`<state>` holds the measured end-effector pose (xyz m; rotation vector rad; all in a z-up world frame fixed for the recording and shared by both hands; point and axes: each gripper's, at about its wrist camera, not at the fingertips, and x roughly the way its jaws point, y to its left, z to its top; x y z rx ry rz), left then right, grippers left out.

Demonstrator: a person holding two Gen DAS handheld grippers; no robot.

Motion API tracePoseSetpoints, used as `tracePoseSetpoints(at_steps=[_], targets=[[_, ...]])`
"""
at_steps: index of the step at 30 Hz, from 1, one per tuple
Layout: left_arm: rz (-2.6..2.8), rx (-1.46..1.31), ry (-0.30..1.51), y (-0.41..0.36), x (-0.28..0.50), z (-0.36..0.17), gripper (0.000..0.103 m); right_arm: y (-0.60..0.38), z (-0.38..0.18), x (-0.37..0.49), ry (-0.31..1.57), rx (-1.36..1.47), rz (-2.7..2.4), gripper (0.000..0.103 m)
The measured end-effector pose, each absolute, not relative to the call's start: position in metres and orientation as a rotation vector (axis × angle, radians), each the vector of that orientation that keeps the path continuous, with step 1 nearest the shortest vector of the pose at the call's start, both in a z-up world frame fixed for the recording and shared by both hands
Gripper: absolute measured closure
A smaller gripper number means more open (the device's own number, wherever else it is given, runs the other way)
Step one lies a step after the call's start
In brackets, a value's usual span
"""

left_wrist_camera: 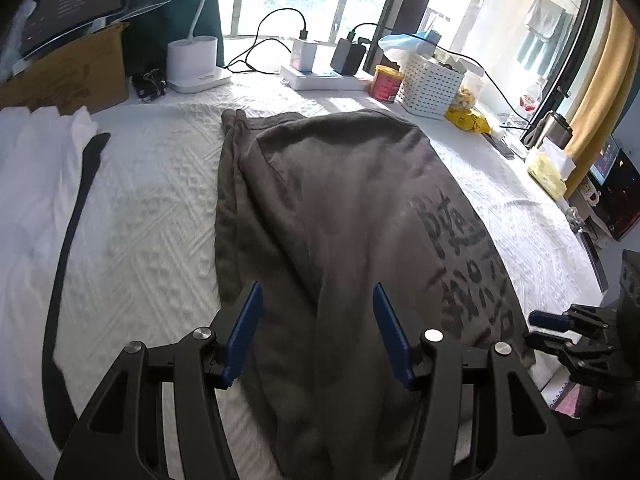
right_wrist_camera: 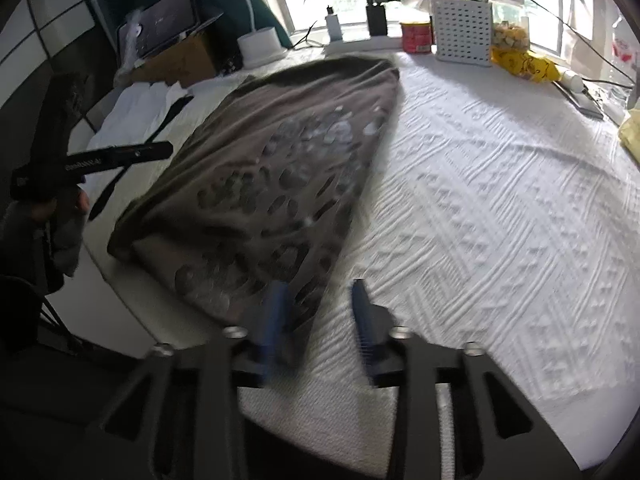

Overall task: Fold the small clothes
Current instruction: 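Open both grippers and move them over the shirt strip's end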

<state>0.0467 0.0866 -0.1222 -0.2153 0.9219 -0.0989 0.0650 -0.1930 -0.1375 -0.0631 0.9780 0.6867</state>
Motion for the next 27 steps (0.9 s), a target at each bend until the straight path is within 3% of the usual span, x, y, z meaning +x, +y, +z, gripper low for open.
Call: tracePoseSetpoints(at_steps=[7,11,14,16,18,27], targets=[[-0.082,-0.219,0.941,0.09,0.073,-0.126,0.045,-0.197,-0.131,0.1,0.959,-0.036,0.633,0.049],[-0.07,-0.22,0.937,0.095,0.082,-0.123,0.036,-0.195,-0.129,0.119,0.954,-0.031,0.619,0.049],[-0.055,-0.23,0.939,0.102,0.09,-0.122,0.035,-0.194,-0.13,0.134,0.958,-0.014,0.602,0.049],[-0.042,-0.242,0.946,0.107,0.096,-0.123,0.035,-0.194,-0.131,0.143,0.962,-0.013,0.594,0.037],[-0.027,-0.249,0.944,0.112,0.102,-0.124,0.035,-0.194,-0.132,0.152,0.956,-0.002,0.587,0.032],[-0.012,-0.252,0.944,0.13,0.137,-0.134,0.035,-0.196,-0.135,0.191,0.944,-0.01,0.537,0.031]])
